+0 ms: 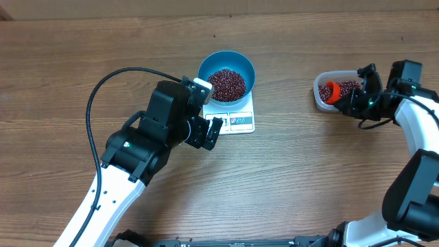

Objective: Scoop item into bowl and weigh 150g on scale
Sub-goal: 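Lower the scoop into the beans and drag to fill it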

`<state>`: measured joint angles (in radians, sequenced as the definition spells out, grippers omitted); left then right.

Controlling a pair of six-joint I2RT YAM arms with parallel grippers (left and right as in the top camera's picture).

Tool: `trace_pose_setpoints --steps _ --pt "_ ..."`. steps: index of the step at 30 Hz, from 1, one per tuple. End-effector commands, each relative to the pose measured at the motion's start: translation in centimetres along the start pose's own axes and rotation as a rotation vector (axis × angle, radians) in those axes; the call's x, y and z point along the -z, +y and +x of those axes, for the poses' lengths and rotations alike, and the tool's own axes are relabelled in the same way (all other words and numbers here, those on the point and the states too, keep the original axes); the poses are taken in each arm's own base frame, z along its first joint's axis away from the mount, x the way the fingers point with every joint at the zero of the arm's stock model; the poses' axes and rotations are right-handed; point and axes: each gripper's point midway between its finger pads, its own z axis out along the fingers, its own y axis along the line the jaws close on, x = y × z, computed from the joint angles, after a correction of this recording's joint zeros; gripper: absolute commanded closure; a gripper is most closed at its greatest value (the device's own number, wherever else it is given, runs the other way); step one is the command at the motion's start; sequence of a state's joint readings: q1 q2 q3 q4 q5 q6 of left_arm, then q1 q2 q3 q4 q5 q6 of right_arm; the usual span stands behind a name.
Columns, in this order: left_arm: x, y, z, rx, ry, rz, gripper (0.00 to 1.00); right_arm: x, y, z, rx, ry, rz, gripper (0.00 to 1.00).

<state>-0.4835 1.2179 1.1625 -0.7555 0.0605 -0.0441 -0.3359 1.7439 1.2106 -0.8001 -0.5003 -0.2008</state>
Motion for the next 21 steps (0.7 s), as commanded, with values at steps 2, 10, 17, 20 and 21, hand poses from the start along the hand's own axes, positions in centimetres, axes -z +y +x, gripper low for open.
trace_pose_setpoints --steps 2,10,17,20,21 --pt "-0.3 0.1 0.4 -0.017 0.014 0.004 0.01 0.5 -0.6 0.0 -0.018 -0.013 -0.019 0.96" --pt "-0.3 0.1 0.4 -0.017 0.014 0.004 0.0 1.2 -0.8 0.0 -0.052 -0.031 -0.065 0.96" --pt "-0.3 0.1 0.4 -0.017 0.014 0.004 0.0 2.5 -0.4 -0.7 -0.097 -0.086 -0.186 0.96" --pt "-0.3 0.1 0.4 -0.017 0.014 0.004 0.0 3.3 -0.4 -1.0 -0.119 -0.116 -0.237 0.96" --pt "-0.3 0.1 0.4 -0.017 0.014 0.004 0.01 3.6 -0.5 -1.1 -0.127 -0.125 -0.252 0.96"
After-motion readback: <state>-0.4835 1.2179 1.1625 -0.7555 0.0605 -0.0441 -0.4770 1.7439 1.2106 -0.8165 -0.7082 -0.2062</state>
